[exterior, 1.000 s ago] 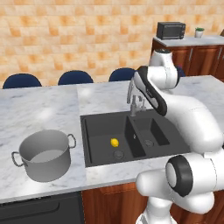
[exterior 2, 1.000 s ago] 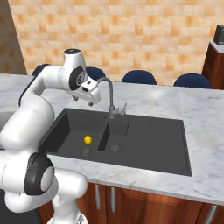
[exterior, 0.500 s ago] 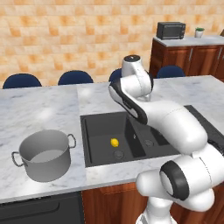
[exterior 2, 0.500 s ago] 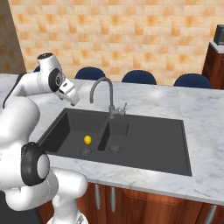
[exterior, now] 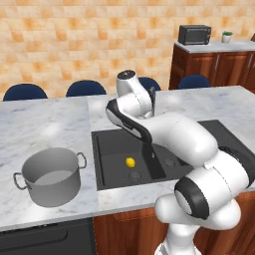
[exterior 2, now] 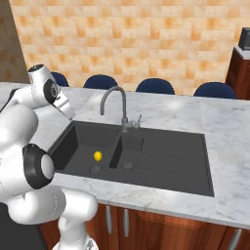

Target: Dump the lemon from the pot into the sink. Then turn on the water and wash the lemon. Then turn off the water and put the lemon back in the pot.

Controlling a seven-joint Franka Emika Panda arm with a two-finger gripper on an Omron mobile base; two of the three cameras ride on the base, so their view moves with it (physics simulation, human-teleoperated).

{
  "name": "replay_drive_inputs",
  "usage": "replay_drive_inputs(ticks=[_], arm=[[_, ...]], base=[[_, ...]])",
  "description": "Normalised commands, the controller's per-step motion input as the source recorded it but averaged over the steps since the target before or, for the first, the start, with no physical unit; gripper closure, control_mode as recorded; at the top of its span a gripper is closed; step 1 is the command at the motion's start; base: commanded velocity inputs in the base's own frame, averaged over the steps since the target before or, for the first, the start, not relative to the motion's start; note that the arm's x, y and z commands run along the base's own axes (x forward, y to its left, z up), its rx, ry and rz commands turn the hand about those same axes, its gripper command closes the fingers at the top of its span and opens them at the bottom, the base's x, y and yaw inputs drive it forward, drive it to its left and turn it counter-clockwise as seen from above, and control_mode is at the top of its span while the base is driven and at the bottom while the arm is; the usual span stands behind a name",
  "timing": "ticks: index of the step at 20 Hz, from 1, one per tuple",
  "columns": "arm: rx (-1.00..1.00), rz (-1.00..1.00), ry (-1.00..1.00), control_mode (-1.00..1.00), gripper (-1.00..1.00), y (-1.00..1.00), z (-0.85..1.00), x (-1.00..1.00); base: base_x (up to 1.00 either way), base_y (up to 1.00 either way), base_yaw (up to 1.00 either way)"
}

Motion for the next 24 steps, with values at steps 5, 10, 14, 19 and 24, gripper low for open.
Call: replay_drive_inputs(ticks=[5, 10, 14, 19, 24], arm=[[0.0, -0.07, -0.01, -1.0, -1.0, 0.06, -0.14, 0.22], [0.0, -0.07, 0.0, -1.0, -1.0, 0.0, -0.22, 0.19], [0.0, 0.0, 0.0, -1.0, -1.0, -0.04, -0.27, 0.28], [0.0, 0.0, 0.01, -1.0, -1.0, -0.06, -0.35, 0.34], [0.0, 0.0, 0.08, -1.0, -1.0, 0.0, -0.35, 0.11]], base=[[0.0, 0.0, 0.0], [0.0, 0.0, 0.0], [0.0, 0.0, 0.0], [0.0, 0.0, 0.0], [0.0, 0.0, 0.0]])
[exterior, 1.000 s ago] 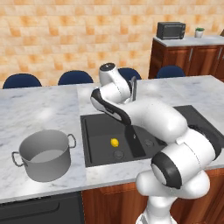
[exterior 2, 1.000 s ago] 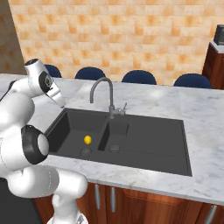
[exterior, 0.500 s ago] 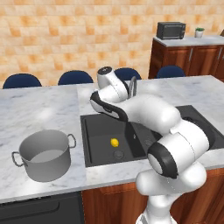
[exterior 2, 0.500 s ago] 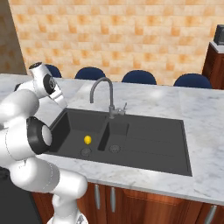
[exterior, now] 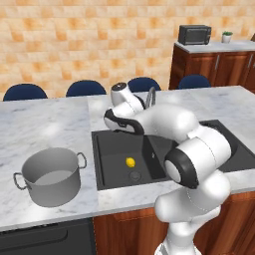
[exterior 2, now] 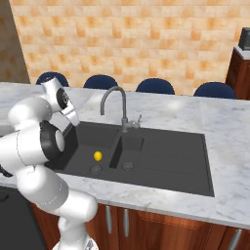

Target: Dump the lemon from the pot into the sink. Then turn on the water and wash the lemon. Then turn off the water and put the lemon back in the pot.

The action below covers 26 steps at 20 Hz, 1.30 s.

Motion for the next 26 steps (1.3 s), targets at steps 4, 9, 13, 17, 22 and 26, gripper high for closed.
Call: replay_drive_inputs(ticks=[4, 9, 13, 17, 22, 26], arm=[[0.0, 0.0, 0.04, -1.0, -1.0, 0.0, -0.2, 0.06], [0.0, 0.0, 0.03, -1.0, -1.0, 0.0, -0.23, 0.01], [0.0, 0.0, 0.0, -1.0, -1.0, -0.01, -0.3, 0.01], [0.0, 0.0, 0.04, -1.0, -1.0, -0.14, -0.38, 0.18], [0.0, 0.02, 0.0, -1.0, -1.0, -0.05, -0.37, 0.22], [0.0, 0.09, 0.0, -1.0, -1.0, 0.0, -0.33, 0.16]], base=[[0.0, 0.0, 0.0], [0.0, 0.0, 0.0], [0.0, 0.0, 0.0], [0.0, 0.0, 0.0], [0.0, 0.0, 0.0], [0.0, 0.0, 0.0]])
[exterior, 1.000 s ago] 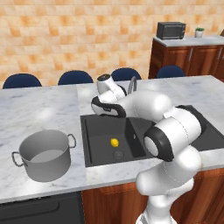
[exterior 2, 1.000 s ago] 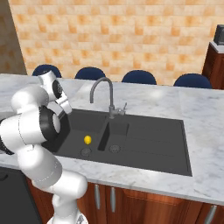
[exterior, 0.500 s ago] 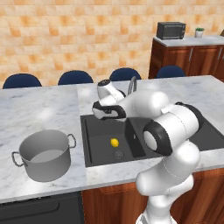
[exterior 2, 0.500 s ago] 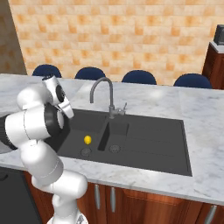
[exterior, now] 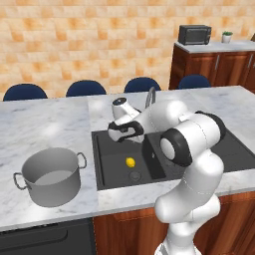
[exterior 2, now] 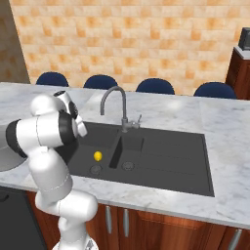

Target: Dump the lemon from the pot into the sink. Then turn on the water and wash the lemon. Then turn off the water and put the lemon back in the pot.

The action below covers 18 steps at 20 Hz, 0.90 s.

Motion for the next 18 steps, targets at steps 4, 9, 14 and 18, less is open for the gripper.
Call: replay_drive_inputs(ticks=[4, 9, 14, 18], arm=[[0.0, 0.13, 0.08, -1.0, -1.0, 0.0, -0.17, 0.23], [0.0, 0.14, 0.14, -1.0, -1.0, -0.05, -0.11, 0.24], [-0.01, 0.15, 0.08, -1.0, -1.0, -0.07, -0.17, 0.27], [-0.03, 0.05, 0.0, -1.0, -1.0, -0.07, -0.29, 0.08]], base=[[0.0, 0.0, 0.0], [0.0, 0.0, 0.0], [0.0, 0.0, 0.0], [0.0, 0.0, 0.0]])
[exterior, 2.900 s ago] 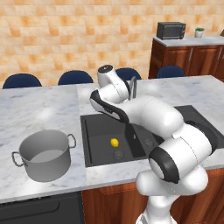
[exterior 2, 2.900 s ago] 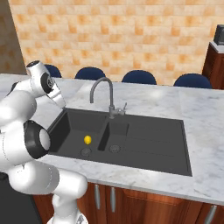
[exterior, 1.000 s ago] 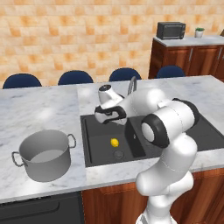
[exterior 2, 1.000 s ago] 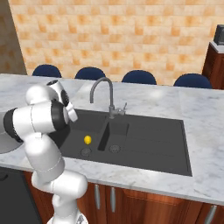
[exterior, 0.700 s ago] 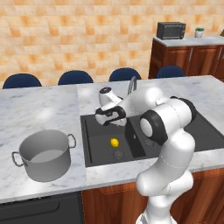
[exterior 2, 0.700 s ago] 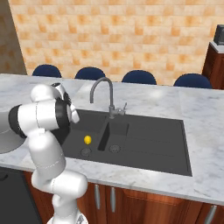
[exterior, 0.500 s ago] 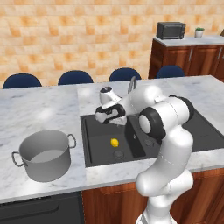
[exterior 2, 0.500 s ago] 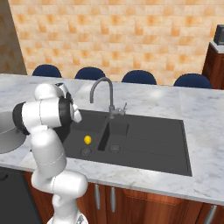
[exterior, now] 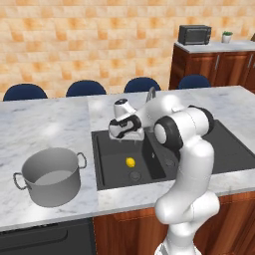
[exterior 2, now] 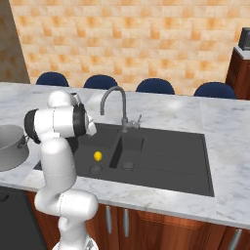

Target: Dump the lemon from the pot into the sink. Then turn on the water and wash the lemon. Then turn off the water and put the lemon back in the pot.

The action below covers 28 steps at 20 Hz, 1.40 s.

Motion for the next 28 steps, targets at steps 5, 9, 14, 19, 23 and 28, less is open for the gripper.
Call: replay_drive_inputs(ticks=[5, 9, 14, 19, 23, 28], arm=[[-0.04, 0.0, 0.0, -1.0, -1.0, 0.0, -0.29, 0.08], [-0.04, 0.0, 0.0, -1.0, -1.0, -0.04, -0.37, 0.35], [-0.02, 0.0, 0.0, -1.0, -1.0, 0.0, -0.46, 0.41], [0.0, 0.0, 0.0, -1.0, -1.0, 0.0, -0.52, 0.36], [0.0, 0.0, 0.03, -1.0, -1.0, -0.04, -0.44, 0.16], [0.0, 0.0, 0.04, -1.0, -1.0, -0.08, -0.44, 0.01]], base=[[0.0, 0.0, 0.0], [0.0, 0.0, 0.0], [0.0, 0.0, 0.0], [0.0, 0.0, 0.0], [0.0, 0.0, 0.0], [0.0, 0.0, 0.0]])
